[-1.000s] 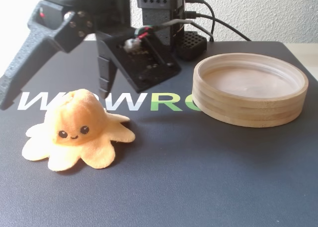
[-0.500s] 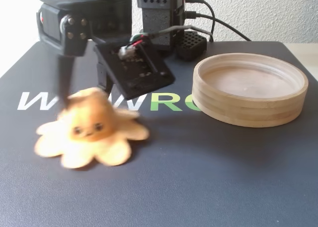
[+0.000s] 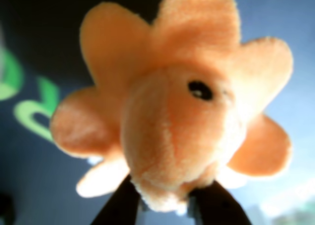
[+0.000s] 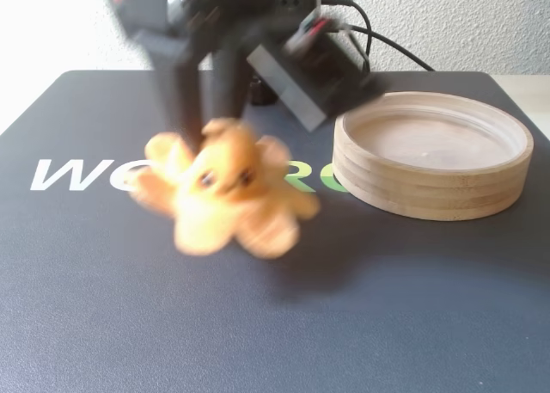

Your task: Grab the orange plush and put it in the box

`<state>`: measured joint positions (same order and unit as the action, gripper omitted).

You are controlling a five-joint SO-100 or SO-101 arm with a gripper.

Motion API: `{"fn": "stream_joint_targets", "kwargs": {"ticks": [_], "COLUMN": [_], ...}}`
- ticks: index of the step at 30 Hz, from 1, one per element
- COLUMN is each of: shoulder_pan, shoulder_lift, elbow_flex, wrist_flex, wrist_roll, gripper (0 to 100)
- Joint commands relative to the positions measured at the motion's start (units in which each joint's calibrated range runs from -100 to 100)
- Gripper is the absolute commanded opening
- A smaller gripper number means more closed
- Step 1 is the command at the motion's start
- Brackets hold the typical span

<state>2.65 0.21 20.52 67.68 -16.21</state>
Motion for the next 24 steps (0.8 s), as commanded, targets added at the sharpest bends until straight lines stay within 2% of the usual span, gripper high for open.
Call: {"fn": "stream_joint_targets", "kwargs": {"ticks": [1,6,8,15,24], "shoulder_pan": [-4.56,-11.73,-15.02,-25.63,-32.80], "shoulder_lift": [-7.21,-14.04,-15.81,-22.98,-33.94], "elbow_flex": [-5.83,-7.10,-5.56,6.32,19.91], "wrist_flex": [7.70,18.31,19.35,16.83,9.26], "wrist_roll": [-0.55,-7.94,-9.88,-17.12,-20.95], "gripper": [1,1,1,1,1]}}
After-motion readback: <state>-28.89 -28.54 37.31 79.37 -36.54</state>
